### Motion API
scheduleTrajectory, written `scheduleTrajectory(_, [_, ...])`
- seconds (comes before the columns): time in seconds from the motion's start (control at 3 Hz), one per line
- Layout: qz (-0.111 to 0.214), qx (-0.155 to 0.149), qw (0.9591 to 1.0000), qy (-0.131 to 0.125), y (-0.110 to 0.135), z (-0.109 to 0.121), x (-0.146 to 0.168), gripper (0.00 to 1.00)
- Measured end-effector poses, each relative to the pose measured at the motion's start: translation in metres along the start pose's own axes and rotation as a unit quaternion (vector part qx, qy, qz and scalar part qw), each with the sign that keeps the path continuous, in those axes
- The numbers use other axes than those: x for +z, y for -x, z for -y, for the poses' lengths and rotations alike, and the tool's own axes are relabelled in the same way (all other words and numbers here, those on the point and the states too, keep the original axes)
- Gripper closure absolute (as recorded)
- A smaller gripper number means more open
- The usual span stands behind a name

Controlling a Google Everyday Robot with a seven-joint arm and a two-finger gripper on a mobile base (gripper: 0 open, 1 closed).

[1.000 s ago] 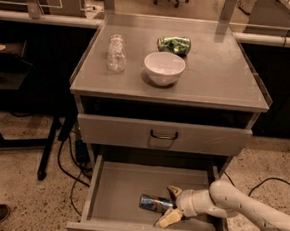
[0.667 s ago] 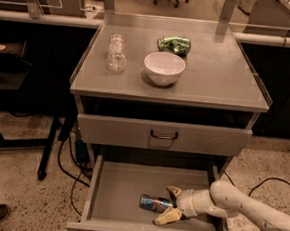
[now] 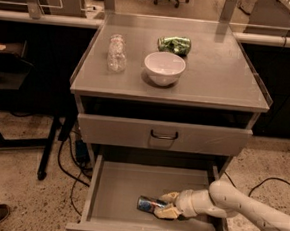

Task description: Pick redbull can from middle drawer and place on counter

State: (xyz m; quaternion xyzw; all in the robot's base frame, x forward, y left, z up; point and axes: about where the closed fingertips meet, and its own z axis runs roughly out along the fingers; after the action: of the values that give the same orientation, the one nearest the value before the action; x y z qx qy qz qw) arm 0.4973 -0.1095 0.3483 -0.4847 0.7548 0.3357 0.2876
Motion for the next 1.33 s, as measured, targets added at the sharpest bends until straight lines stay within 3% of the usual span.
scheduleTrajectory(0.33, [0.0,0.0,1.0,0.0,0.0,0.0,0.0,0.9])
scheduleTrajectory(0.67, [0.0,0.0,1.0,0.0,0.0,0.0,0.0,1.0])
scheduleTrajectory(1.33, [0.028,-0.029,0.999,-0.021,0.048,-0.011,-0.018,1.0])
